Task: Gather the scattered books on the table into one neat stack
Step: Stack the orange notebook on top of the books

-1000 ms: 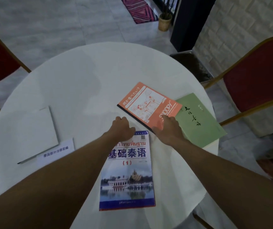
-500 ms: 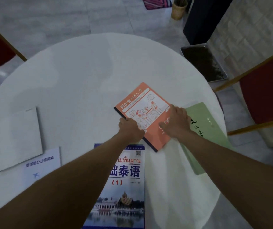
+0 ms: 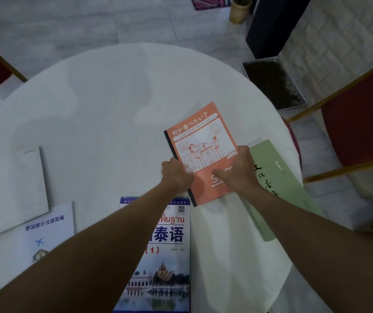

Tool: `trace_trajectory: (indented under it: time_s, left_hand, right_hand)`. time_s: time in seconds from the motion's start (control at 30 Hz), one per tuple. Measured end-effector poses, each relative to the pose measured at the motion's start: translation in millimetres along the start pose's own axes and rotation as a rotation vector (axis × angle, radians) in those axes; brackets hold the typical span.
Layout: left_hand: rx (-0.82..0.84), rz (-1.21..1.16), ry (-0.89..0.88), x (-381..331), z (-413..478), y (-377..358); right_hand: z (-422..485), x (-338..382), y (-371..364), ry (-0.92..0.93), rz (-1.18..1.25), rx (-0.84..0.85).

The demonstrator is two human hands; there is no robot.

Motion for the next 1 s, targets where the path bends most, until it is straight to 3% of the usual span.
trace_trajectory:
  time_s: [0.27,0.5,0.73,1.0]
  left_hand:
    - [0.171,-0.371,0.108,-19,-21,2]
    - [0.185,-0.495,0.006,-29,-48,17]
    - [-0.017,-0.366,-0.180,-3,-83,62]
    - [-0.118,-0.061,-0.343,71,-121,104]
  right_hand:
    - [-16,8,28,-0.015,0.238,0.023]
    - [-45,23,57,-0.041,0.289,-0.064]
    - [-97,35,60,-0.133,0.362,-0.064]
    - [-172,48,24,-0.094,0.292,0.122]
Point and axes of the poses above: each hand's wrist, its own z-axis towards the middle knuckle, its own y-axis out of the back of the hand, x = y × z, the point moved 1 cm from there along z, towards the middle knuckle, and after that the axes turned 9 degrees about -x, right-handed, at the moved point
